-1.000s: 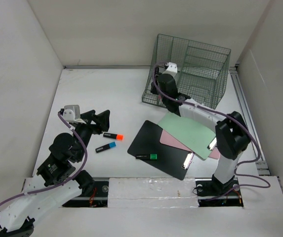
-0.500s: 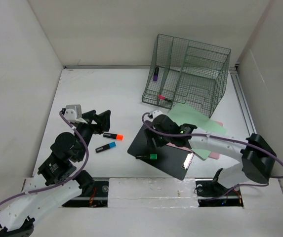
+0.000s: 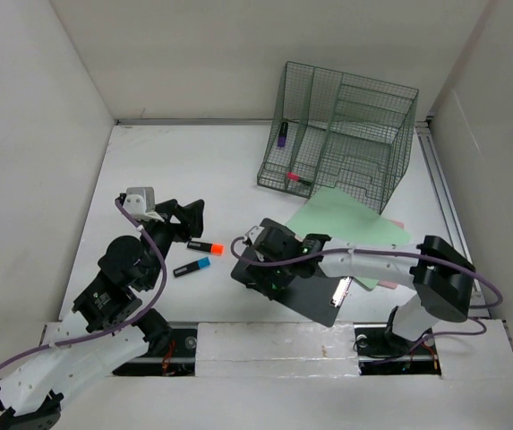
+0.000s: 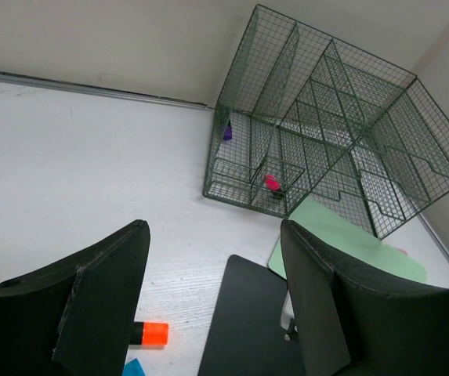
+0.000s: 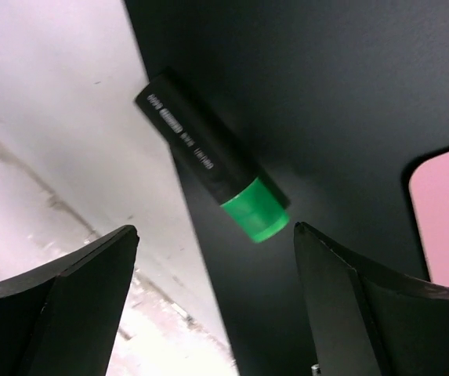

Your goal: Organize the desk

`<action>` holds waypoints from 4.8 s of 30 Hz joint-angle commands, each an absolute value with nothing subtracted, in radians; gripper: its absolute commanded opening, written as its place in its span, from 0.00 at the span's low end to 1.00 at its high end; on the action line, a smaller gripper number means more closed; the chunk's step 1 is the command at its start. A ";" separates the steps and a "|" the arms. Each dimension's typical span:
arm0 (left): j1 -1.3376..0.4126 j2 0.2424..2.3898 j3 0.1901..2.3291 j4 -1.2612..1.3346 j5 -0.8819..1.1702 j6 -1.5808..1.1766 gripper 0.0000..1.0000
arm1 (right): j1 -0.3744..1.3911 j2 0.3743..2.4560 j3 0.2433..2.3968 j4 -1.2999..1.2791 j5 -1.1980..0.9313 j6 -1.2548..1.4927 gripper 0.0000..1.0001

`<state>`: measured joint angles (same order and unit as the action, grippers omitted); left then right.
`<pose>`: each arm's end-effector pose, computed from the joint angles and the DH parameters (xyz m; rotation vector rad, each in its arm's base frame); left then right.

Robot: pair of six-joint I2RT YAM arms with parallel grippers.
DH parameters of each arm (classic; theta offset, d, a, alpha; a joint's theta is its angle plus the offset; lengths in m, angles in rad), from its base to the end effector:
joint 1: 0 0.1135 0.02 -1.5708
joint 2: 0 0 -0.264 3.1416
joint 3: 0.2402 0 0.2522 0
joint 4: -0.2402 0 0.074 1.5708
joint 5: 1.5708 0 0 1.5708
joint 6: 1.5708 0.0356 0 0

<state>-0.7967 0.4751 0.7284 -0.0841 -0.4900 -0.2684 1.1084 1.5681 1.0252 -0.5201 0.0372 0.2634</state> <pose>0.0898 -0.0678 0.3715 -0.0346 1.4428 -0.5347 0.1409 0.2798 0.2066 -1.0940 2.4651 0.4044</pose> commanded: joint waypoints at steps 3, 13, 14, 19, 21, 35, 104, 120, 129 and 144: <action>-0.795 0.485 0.727 -0.031 -0.486 -0.252 0.63 | 1.112 1.614 1.103 -0.503 0.081 0.176 0.83; -0.795 0.483 0.724 -0.025 -0.492 -0.249 0.63 | 1.112 1.729 1.115 -0.497 0.021 0.156 0.68; -0.795 0.485 0.726 -0.025 -0.489 -0.250 0.63 | 1.112 1.733 1.114 -0.492 0.026 0.160 0.64; -0.795 0.482 0.724 -0.025 -0.494 -0.249 0.63 | 1.112 1.763 1.115 -0.454 0.066 0.186 0.43; -0.795 0.486 0.724 -0.028 -0.489 -0.249 0.63 | 1.112 1.760 1.108 -0.434 0.066 0.207 0.29; -0.795 0.485 0.729 -0.025 -0.468 -0.252 0.63 | 0.881 1.665 1.292 -0.131 0.393 0.365 0.12; -0.795 0.393 0.718 -0.018 -0.687 -0.287 0.64 | 0.992 2.140 1.588 -0.112 -0.123 0.066 0.70; -0.795 0.253 0.660 0.026 -0.848 -0.322 0.69 | 1.023 2.178 1.571 -0.132 0.143 0.089 0.40; -0.795 0.270 0.658 0.034 -0.805 -0.307 0.69 | 0.967 2.044 1.433 -0.011 0.143 0.190 0.12; -0.795 0.322 0.667 0.037 -0.722 -0.293 0.69 | 0.606 1.828 1.420 0.181 0.071 0.359 0.16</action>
<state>-0.7963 0.3199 0.6556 0.0029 -0.7403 -0.3073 0.6403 1.8137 1.3769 0.1387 0.1112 0.3237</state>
